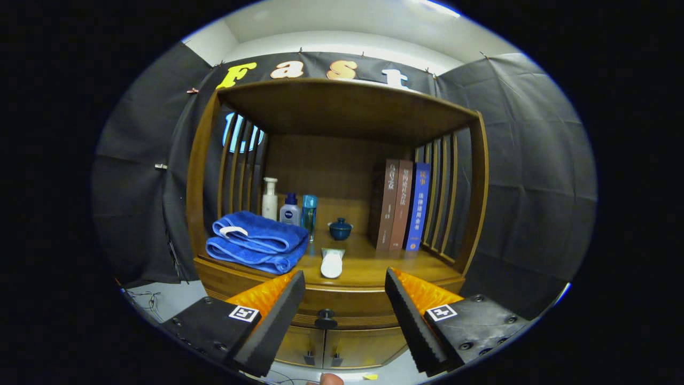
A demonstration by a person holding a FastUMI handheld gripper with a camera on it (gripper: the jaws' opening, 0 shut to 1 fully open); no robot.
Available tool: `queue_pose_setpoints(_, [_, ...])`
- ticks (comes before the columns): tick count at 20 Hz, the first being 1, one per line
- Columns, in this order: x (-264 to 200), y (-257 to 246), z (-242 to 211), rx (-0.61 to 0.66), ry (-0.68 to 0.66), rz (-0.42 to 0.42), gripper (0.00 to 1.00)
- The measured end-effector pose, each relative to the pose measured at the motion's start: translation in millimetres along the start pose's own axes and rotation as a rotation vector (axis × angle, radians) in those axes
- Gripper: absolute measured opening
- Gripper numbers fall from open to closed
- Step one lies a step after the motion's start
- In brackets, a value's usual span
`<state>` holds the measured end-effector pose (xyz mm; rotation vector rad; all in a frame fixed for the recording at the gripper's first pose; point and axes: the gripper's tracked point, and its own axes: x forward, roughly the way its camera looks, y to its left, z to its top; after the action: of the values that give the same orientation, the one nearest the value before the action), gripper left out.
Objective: Pull open the drawer, take out the items inside it, and place them on the countertop above the cabinet.
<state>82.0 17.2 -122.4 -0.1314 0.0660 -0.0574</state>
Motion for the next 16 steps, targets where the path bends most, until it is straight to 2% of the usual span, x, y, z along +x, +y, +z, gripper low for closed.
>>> queue_pose_setpoints(2, [-11,-10,25,-0.019,0.001,-0.016,0.98])
queue_pose_setpoints(5, [-27,-17,53,0.029,0.018,-0.002,0.98])
queue_pose_setpoints(10, [-53,-61,85,0.055,0.029,-0.052,0.98])
queue_pose_setpoints(16, [-81,-79,120,0.050,-0.007,-0.067,0.97])
